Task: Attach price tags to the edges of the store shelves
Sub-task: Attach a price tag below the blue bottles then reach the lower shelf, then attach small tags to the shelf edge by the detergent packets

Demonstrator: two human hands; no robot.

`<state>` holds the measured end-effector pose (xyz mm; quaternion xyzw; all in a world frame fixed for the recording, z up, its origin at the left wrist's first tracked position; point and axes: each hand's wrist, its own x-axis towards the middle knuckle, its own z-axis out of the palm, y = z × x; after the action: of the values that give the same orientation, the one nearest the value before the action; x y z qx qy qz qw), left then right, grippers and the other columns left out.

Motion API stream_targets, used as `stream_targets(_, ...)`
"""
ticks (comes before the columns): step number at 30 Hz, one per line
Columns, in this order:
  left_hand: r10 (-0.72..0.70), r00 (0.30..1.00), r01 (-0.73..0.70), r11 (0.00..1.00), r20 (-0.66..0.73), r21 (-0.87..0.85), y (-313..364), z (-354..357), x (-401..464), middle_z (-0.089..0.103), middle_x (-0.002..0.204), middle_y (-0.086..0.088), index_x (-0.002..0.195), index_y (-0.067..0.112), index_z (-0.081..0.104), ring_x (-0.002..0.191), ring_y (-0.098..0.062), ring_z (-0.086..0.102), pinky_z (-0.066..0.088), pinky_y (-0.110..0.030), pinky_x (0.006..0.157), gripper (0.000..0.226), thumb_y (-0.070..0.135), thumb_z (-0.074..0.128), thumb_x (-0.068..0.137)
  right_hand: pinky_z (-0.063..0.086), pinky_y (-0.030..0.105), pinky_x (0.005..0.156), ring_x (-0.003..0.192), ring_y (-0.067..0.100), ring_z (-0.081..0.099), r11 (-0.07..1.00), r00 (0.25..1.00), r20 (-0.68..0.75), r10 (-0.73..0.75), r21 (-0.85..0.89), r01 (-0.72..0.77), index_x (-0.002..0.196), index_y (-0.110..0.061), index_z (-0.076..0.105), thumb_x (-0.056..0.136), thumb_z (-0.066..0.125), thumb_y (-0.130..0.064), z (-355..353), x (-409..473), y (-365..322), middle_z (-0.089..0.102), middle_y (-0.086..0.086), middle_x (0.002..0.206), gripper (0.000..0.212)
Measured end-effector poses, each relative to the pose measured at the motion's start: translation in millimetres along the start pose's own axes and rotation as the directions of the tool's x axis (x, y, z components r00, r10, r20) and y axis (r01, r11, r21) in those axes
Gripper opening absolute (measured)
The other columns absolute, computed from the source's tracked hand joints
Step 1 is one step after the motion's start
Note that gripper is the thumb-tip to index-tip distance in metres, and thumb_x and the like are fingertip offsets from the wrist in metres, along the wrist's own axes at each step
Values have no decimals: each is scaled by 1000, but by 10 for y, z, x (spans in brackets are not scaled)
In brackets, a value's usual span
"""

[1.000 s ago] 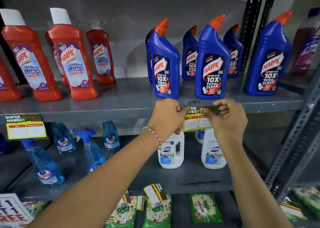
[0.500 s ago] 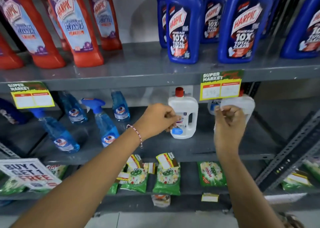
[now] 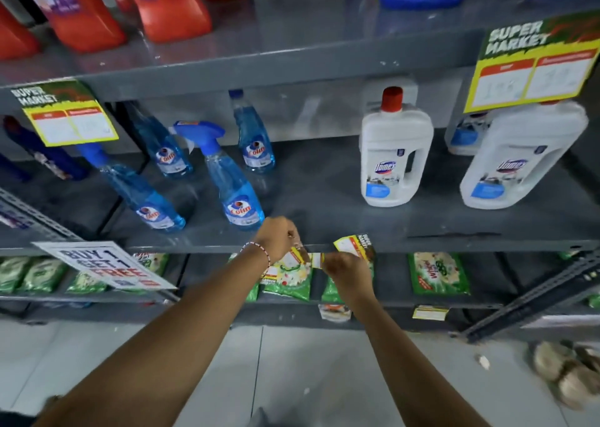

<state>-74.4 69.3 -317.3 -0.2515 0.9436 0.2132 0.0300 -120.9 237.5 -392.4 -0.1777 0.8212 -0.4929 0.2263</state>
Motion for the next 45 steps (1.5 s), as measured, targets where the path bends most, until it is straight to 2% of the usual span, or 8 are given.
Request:
stream_targets(4, 37, 999, -39, 997, -35, -62, -152, 37, -8, 78, 91, -12, 84, 9, 79, 87, -25, 72, 52, -29, 81, 15, 3, 66, 79, 32, 21, 64, 89, 28, 66, 995, 999, 17, -42, -94, 43, 96, -9, 72, 86, 68, -26, 276, 87, -63, 74, 15, 103, 21)
stream_targets(7, 22, 999, -29, 987, -47, -161, -271, 98, -87, 78, 90, -12, 85, 6, 78, 85, -23, 72, 51, -26, 77, 11, 4, 69, 80, 53, 25, 76, 86, 20, 71, 995, 999, -46, 11, 100, -7, 101, -9, 75, 81, 74, -17, 397, 58, -108, 77, 11, 98, 22)
stream_targets(12, -115, 992, 86, 903, -44, -422, -678, 183, -290, 78, 86, -11, 86, 8, 77, 73, -16, 67, 56, -34, 76, 8, 9, 75, 79, 55, 21, 69, 74, 13, 69, 994, 997, -37, -67, 85, 70, 96, -11, 78, 81, 74, -10, 560, -7, -180, 78, 9, 90, 16)
stream_targets(14, -172, 984, 122, 845, -47, -521, -867, 172, -396, 77, 86, -11, 89, 8, 77, 72, -15, 67, 56, -32, 75, 10, 8, 76, 79, 58, 32, 76, 77, 10, 70, 991, 998, 0, -57, 118, 56, 96, -11, 77, 79, 76, -9, 693, -18, -256, 78, 7, 91, 18)
stream_targets(19, -278, 956, 145, 719, -91, -680, -1406, 12, -567, 73, 79, -4, 94, 7, 75, 59, 5, 65, 53, -11, 58, 17, 1, 76, 77, 52, 16, 70, 70, -6, 66, 993, 992, 37, -118, 35, 117, 92, -18, 78, 78, 77, -15, 1196, -7, -591, 76, -8, 85, 14)
stream_targets(30, -297, 929, 180, 883, -220, -433, -2534, -343, -661, 79, 86, -7, 85, 13, 77, 82, -21, 72, 56, -32, 80, 10, 20, 73, 80, 53, 35, 73, 91, 24, 64, 862, 954, 16, -299, -424, 277, 93, -23, 75, 82, 69, -32, 2383, 107, -1156, 73, 2, 96, 15)
stream_targets(40, -230, 931, 90, 898, -284, -432, -2766, -360, -612, 77, 85, -12, 84, 4, 73, 79, -25, 70, 43, -21, 68, 12, 13, 66, 86, 50, 33, 67, 82, 28, 64, 790, 910, -95, -404, -537, 295, 85, -17, 76, 79, 73, -24, 2657, 117, -1241, 74, 6, 82, 10)
stream_targets(45, -207, 936, 68, 900, -285, -431, -2818, -348, -565, 74, 73, -13, 72, 5, 67, 70, -31, 67, 54, -36, 65, 17, 18, 68, 83, 48, 31, 59, 75, 28, 62, 755, 892, -97, -442, -577, 312, 71, -14, 70, 72, 74, -20, 2672, 128, -1262, 71, 5, 71, 7)
